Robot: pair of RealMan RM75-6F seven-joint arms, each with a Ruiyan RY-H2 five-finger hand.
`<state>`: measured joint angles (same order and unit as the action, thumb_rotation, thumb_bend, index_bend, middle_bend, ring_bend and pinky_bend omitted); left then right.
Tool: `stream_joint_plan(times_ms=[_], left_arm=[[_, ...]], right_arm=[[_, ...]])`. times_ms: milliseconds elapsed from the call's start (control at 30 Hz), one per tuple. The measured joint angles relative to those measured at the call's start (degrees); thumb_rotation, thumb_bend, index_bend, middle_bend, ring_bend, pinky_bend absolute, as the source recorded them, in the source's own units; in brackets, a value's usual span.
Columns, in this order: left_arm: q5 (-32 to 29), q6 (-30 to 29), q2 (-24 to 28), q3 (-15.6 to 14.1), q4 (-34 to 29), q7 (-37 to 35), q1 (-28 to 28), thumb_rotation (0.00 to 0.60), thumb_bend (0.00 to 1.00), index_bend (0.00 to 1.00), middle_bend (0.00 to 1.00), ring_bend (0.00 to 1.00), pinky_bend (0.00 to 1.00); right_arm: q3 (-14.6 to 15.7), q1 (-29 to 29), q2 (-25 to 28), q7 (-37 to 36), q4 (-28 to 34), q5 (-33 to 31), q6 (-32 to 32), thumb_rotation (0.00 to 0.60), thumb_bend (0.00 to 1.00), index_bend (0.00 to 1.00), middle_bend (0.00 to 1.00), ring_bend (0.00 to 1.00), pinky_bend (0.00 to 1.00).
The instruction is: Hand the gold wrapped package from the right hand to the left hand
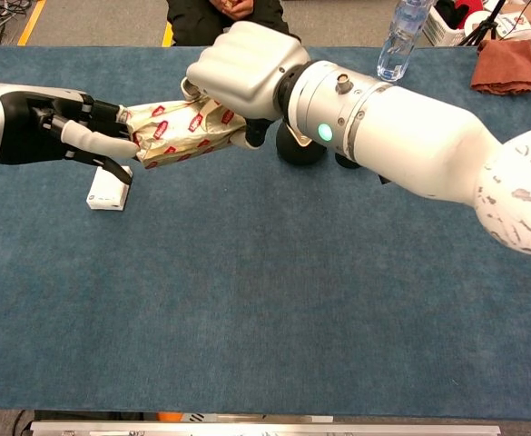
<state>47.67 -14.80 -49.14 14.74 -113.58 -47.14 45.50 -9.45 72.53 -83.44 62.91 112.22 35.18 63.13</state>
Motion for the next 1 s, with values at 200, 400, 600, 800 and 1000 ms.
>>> stream_joint_plan(times_ms=[200,400,600,800,1000], left_arm=[[-4.0,-0.9,-0.7,-2.7,1.2,2.3,2.4,0.6,0.27,0.3,0.27,0.23,0.36],[-9.6,-1.9,-1.4,-5.4,2.0,4.3,5.8,0.6,0.27,0.28,0.27,0.23,0.36],[-12.9,-1.8,-1.6,-6.0,2.0,5.6,7.7,0.6,0.27,0.28,0.27,0.23,0.36],[-14.5,-0.9,-1.5,-6.0,2.0,6.3,8.4,0.6,0.27,0.28,0.27,0.23,0.36],[-15.6,0.2,-1.7,-5.6,2.3,6.3,8.6,0.6,0.27,0.28,0.27,0.23,0.36]], right_arm=[[0.6,1.0,0.0,1.1,0.1,-0.7,1.1,0.6,0.65,0.57,0.49,0.4,0.63],[0.9,2.5,-0.7,1.9,-0.7,-1.3,1.1,0.6,0.65,0.57,0.49,0.4,0.63],[1.1,3.7,-1.6,3.0,-1.3,-2.1,1.6,0.6,0.65,0.57,0.49,0.4,0.63],[1.1,4.6,-2.2,3.7,-2.0,-3.3,2.5,0.6,0.65,0.57,0.49,0.4,0.63],[1.1,5.5,-3.0,4.5,-2.7,-4.3,3.0,0.6,0.65,0.57,0.49,0.4,0.63]])
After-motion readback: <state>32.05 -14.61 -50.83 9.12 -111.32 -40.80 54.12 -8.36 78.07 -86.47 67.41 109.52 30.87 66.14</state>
